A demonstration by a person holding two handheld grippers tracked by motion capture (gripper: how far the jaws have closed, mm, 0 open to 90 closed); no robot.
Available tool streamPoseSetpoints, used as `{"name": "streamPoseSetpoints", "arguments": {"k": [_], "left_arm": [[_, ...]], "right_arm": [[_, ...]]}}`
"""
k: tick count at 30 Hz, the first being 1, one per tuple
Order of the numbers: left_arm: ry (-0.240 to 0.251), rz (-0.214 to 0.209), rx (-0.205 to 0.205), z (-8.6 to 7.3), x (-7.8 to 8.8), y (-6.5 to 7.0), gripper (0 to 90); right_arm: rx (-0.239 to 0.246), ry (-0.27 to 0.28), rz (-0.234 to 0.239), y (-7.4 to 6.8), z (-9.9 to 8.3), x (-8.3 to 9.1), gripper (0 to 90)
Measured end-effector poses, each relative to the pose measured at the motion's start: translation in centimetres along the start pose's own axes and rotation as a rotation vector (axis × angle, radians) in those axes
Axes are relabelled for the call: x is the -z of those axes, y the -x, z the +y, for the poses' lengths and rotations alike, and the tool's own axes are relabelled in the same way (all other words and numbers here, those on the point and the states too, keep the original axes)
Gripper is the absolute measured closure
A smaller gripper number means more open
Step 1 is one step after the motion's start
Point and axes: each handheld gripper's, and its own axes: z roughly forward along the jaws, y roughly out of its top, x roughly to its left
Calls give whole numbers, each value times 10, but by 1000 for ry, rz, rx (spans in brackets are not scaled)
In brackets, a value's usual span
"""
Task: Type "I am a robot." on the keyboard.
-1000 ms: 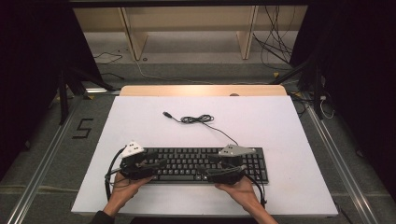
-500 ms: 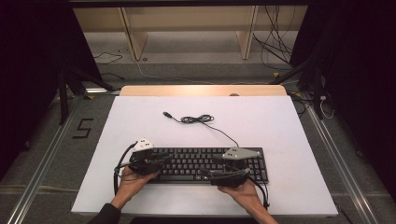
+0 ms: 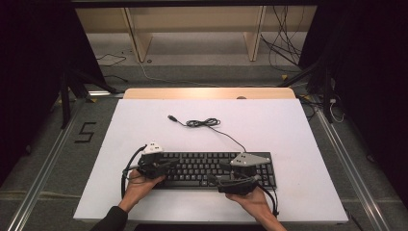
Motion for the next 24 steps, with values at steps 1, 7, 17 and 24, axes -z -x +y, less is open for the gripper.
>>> {"name": "streamPoseSetpoints", "arguments": {"k": [1,7,17,24], "left_arm": [[-10,0,-6,1,-1,0,887],[-38,1,-10,1,-8,0,889],[-54,6,-2,0,-14,-2,889],[-71,14,-6,-2,-16,-1,892]], "right_arm": [[0,0,0,0,0,0,360],[-1,1,-2,0,-1,2,352],[-4,-1,0,0,-2,2,335],[-4,-3,0,-1,-2,2,333]]}}
